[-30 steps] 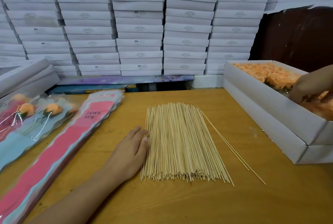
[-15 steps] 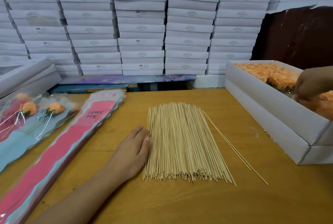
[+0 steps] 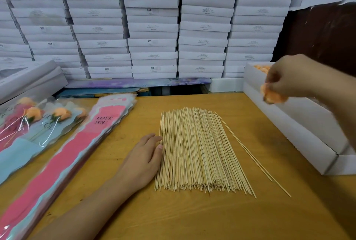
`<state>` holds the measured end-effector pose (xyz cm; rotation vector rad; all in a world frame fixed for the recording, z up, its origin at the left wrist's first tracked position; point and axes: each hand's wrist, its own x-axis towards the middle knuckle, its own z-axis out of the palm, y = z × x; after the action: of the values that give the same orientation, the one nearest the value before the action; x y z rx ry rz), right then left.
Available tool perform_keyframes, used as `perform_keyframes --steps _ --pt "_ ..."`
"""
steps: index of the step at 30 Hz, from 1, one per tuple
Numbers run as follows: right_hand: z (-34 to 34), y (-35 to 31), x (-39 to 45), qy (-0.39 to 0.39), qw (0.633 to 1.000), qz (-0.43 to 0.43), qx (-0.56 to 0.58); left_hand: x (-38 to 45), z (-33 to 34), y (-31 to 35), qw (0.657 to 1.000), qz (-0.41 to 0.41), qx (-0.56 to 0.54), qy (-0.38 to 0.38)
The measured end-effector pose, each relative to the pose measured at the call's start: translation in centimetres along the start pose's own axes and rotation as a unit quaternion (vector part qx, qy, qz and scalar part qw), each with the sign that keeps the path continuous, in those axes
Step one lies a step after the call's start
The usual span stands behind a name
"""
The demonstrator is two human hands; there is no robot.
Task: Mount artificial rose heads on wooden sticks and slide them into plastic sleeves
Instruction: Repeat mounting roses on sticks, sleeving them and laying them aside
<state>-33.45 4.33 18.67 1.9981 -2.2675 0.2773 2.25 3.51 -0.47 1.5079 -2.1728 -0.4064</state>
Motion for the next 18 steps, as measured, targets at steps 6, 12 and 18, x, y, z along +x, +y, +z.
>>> perform_keyframes --steps 6,12,18 --pt "4.4 -6.4 -2.2 -0.078 0.984 -0.104 0.123 -0.1 -0.2 0.4 1.000 0.008 -0.016 0.018" --pt "8.9 -11.9 -3.9 -0.148 0.953 -0.136 0.226 -0.6 -0.8 0.8 0.996 0.059 -0.036 0.049" --pt "10.8 -15.1 -4.5 -0.164 0.933 -0.159 0.278 -1.0 -0.8 1.8 0.984 0.069 -0.161 0.001"
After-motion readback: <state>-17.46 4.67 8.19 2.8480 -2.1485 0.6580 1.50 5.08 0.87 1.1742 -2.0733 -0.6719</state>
